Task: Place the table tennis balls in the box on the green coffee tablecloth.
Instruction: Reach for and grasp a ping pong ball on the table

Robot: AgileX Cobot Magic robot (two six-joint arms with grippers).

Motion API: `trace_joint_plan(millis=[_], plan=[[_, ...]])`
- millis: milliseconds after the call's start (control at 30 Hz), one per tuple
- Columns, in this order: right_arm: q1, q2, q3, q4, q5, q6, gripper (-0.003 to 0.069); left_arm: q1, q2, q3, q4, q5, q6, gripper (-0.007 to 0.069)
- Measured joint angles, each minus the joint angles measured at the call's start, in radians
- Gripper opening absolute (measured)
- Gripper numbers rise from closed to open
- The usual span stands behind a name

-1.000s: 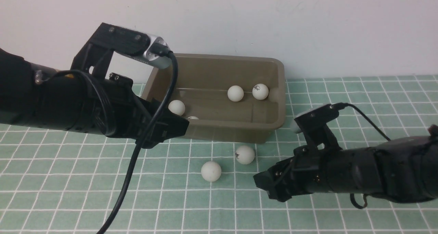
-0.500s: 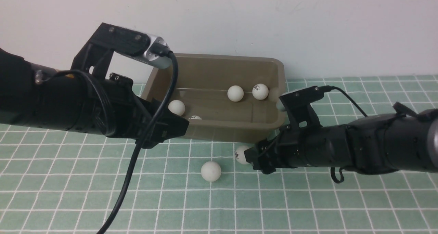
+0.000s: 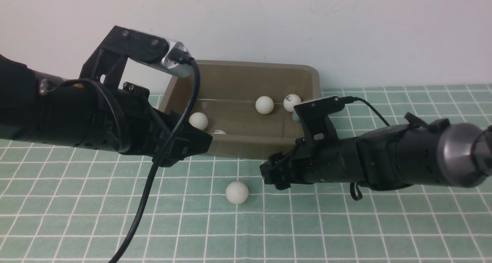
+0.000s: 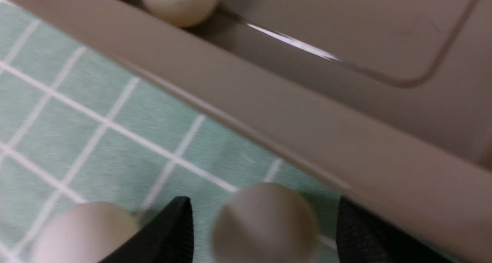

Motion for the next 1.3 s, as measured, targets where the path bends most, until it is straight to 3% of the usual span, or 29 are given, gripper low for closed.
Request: trace_joint_plan(millis=[267, 500, 700, 800, 900, 1300], plan=[[0.0, 0.01, 0.0, 0.002, -0.058, 0.0, 0.0458, 0.0, 0.0, 0.0, 0.001, 0.0, 0.0, 0.0468], [0.0, 0.01, 0.0, 0.006, -0.021, 0.0, 0.0404, 0.0, 0.0, 0.0, 0.001, 0.0, 0.0, 0.0468], [0.0, 0.01, 0.0, 0.006, -0.008, 0.0, 0.0269, 0.0, 0.0, 0.0, 0.001, 0.0, 0.0, 0.0468], [0.0, 0.01, 0.0, 0.006, -0.008, 0.0, 0.0069, 0.0, 0.0, 0.0, 0.001, 0.0, 0.001, 0.0468], [0.0, 0.007, 0.005, 0.006, -0.008, 0.0, -0.0003, 0.0, 0.0, 0.0, 0.001, 0.0, 0.008, 0.0468], [0.0, -0.084, 0.074, 0.006, 0.051, 0.0, -0.0015, 0.0, 0.0, 0.0, 0.002, 0.0, 0.026, 0.0468]])
